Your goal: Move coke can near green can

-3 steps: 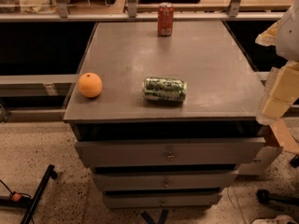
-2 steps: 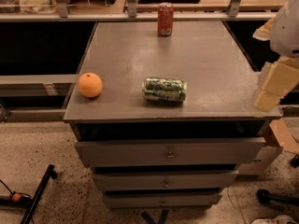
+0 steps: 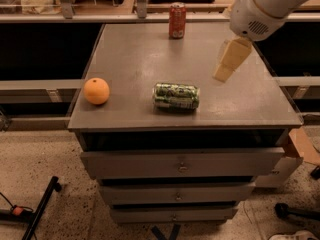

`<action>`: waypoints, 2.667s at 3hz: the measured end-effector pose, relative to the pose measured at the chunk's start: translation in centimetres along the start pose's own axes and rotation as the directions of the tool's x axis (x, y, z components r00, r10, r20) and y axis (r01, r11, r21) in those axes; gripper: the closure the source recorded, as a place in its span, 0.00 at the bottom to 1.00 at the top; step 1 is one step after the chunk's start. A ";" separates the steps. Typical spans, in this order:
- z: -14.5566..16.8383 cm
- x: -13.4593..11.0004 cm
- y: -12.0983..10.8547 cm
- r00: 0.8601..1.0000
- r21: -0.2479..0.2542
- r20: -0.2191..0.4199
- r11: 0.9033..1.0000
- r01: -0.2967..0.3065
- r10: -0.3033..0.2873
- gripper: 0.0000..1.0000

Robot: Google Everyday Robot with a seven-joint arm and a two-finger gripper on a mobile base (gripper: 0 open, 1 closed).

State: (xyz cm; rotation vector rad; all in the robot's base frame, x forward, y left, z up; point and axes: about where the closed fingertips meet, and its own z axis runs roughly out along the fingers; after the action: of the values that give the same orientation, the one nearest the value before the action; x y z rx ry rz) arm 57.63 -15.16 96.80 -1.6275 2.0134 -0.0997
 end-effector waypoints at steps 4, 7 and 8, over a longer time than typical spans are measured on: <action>5.5 -0.1 -7.8 0.976 0.146 0.132 0.970 -0.193 0.174 0.00; 7.0 1.9 -13.9 0.919 0.223 0.239 0.903 -0.367 0.314 0.00; 8.1 1.5 -14.3 0.900 0.214 0.257 0.888 -0.408 0.352 0.00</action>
Offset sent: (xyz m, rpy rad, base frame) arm 0.0453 0.0188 0.0021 0.0641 -0.0723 0.0029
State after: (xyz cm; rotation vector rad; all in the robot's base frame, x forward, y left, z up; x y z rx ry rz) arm 73.73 -18.18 94.89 -1.0098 2.0150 -0.0428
